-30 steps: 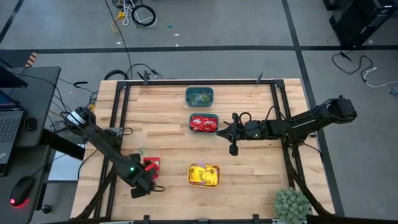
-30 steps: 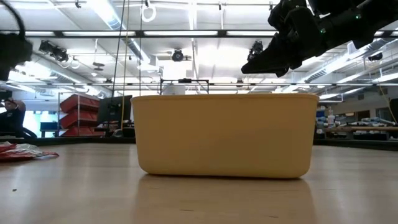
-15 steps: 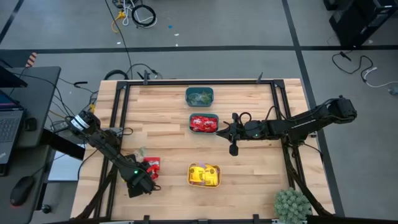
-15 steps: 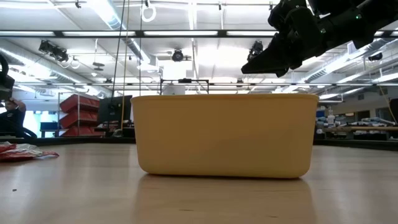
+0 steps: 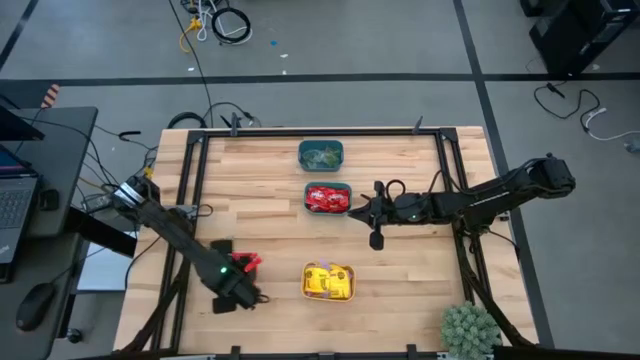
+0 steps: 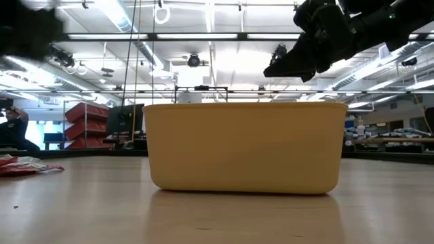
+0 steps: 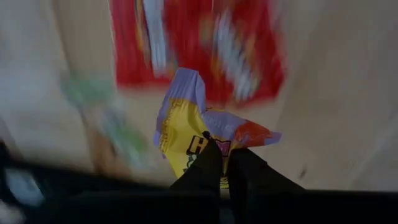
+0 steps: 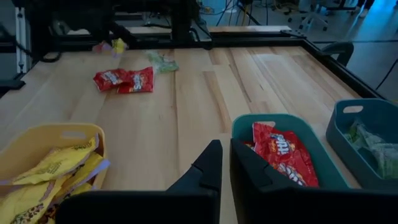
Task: Sort candy
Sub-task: Put the yellow candy into the yellow bin
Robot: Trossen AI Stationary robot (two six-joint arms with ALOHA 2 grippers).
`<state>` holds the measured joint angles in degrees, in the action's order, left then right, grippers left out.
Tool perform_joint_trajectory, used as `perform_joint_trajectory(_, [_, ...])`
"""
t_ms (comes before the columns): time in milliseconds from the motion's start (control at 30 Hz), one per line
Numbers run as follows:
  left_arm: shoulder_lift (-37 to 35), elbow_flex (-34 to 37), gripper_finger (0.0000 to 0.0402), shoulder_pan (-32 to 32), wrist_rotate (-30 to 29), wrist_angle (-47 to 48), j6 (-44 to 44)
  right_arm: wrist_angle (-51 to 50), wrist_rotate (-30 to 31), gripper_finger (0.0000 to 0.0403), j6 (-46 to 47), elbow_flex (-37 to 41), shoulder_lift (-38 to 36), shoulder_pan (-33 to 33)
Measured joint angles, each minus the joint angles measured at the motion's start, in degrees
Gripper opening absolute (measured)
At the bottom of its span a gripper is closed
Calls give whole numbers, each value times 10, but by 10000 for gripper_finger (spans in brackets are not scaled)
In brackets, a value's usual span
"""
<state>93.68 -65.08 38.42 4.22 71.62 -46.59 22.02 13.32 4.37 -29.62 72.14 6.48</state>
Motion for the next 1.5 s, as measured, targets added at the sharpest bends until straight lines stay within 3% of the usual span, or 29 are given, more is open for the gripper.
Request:
perform_joint_trajectory(233, [19,-99,2,-92,-116,-93,179,-25,1,19,-1,0,-37,0])
perform_joint_trajectory(400, [77,-150,0,-144,-123,-190,326,-65,19,19,1,0,-66,0])
perform_joint_trajectory(633, [193,-277,0,-171,-116,-192,435,-95,20,19,8,0,-78,0])
perform_joint_trajectory(1000, [234,-408,0,-174,-98,-152,376,-104,21,19,11,0,-77,0])
perform_joint_trajectory(1267, [255,-405,0,-174,-32,-264,325,-101,21,19,11,0,-77,0])
perform_joint_trajectory(1500, [303,-404,0,-180,-31,-242,313,-109,21,19,17,0,-77,0])
